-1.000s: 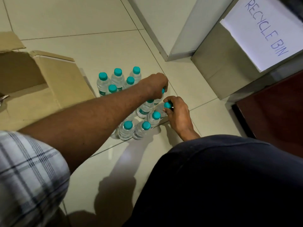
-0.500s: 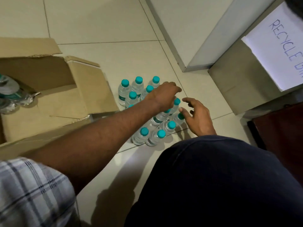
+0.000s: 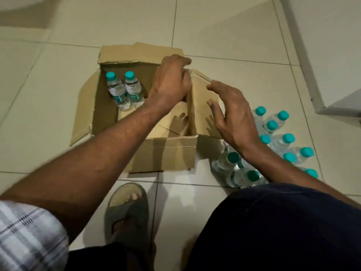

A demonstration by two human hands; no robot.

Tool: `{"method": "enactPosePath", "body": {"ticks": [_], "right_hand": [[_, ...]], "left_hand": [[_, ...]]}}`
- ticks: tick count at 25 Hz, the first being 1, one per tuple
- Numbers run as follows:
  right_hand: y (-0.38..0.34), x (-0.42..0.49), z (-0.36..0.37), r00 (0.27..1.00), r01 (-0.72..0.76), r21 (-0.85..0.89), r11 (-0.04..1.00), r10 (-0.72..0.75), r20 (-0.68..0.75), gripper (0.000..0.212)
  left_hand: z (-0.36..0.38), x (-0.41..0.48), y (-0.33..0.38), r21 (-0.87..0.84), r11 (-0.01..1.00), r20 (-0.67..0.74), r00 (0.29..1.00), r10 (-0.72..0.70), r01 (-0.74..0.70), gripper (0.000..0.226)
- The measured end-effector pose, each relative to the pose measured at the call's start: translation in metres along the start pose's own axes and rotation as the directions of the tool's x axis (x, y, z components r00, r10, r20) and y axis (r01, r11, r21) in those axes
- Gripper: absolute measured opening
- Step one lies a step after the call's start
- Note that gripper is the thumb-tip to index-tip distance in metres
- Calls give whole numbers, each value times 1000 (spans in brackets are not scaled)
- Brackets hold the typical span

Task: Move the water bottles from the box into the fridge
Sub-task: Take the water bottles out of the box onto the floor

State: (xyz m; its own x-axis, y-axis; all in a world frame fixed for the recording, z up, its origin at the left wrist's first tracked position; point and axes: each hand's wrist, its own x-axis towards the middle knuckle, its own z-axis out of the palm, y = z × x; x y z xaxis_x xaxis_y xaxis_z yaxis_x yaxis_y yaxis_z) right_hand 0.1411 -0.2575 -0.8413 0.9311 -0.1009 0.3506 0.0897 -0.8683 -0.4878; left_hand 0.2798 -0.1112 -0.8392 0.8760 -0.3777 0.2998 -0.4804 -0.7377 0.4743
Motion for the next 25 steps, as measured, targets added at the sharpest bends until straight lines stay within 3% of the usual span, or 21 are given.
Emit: {"method": "enactPosePath", "body": {"ticks": [4,6,9,14,17,21,25], "right_hand": [[-44,45,60,973,137,46,989,-143,183,45],[-59,67,90,935,172,23,985,-171,310,52],[-65,93,133,866,343,-21,939,-307,395,65],[-61,121,187,787,398,-71,915,-300,539,87],[-59,120,201,801,403,-78,912,-311,511,82],[-70,121,200,913,245,30,969,-241,330,48],[-63,113,187,923,271,16,962,-265,280,34]], "left_hand": [[-42,-19,-82,88,972,-83,974,-212,219,35],[-55,-25,-113,119,958,-44,966,-256,260,41],[-64,-31,-142,196,952,74,964,-254,235,51],[-65,-23,-167,421,900,195,958,-212,114,65],[-55,-25,-174,461,882,184,963,-196,91,61],[-49,-28,-167,368,923,156,972,-177,109,49],[-46,-22,-155,316,938,227,949,-220,142,43]]}}
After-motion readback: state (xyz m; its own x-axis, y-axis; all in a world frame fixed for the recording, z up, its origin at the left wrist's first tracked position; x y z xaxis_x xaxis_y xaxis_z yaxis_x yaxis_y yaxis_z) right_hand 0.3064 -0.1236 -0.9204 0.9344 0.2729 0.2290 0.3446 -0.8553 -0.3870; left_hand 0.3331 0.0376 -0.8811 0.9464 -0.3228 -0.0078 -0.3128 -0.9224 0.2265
